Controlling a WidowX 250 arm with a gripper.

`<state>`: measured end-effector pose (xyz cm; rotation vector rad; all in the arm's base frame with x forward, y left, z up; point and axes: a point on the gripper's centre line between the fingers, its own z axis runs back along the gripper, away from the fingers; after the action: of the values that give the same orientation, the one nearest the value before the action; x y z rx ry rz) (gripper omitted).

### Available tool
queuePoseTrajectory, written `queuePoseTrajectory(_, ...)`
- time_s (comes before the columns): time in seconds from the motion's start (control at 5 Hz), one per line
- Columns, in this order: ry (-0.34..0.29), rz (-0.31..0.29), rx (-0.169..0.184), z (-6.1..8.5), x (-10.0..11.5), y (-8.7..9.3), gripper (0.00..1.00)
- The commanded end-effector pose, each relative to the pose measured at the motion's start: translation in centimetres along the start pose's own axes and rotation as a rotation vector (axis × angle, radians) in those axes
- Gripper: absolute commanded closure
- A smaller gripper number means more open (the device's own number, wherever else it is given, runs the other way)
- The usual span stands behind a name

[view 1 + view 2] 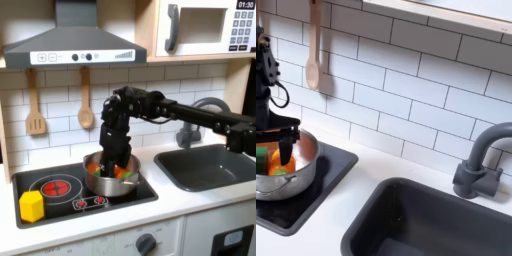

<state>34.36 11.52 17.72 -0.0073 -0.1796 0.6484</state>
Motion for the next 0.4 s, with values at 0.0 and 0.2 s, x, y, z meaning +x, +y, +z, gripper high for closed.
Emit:
queuePoseTrajectory(0.0, 0.005, 0.071, 0.004, 0.50, -0.42, -0.16, 0.00)
queuePoseTrajectory(0.2, 0.004, 0.053, 0.014, 0.20, -0.46, -0.20, 0.00)
